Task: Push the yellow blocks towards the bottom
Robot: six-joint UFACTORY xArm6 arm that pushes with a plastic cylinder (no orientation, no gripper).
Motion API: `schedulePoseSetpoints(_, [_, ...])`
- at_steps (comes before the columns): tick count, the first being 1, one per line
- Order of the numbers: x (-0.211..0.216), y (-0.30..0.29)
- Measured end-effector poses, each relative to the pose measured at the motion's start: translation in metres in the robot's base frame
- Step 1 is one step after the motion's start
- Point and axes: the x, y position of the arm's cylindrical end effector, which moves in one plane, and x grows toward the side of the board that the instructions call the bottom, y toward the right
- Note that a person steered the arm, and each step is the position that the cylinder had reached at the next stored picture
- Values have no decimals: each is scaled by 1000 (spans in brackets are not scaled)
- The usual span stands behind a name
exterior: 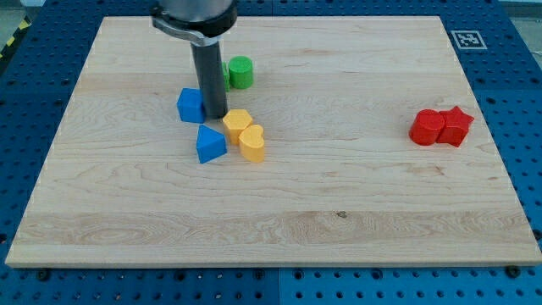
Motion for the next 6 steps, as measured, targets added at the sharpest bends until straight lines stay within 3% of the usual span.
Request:
schedulePoseSetpoints(2, [46,61])
schedulePoseSetpoints(6, [81,38])
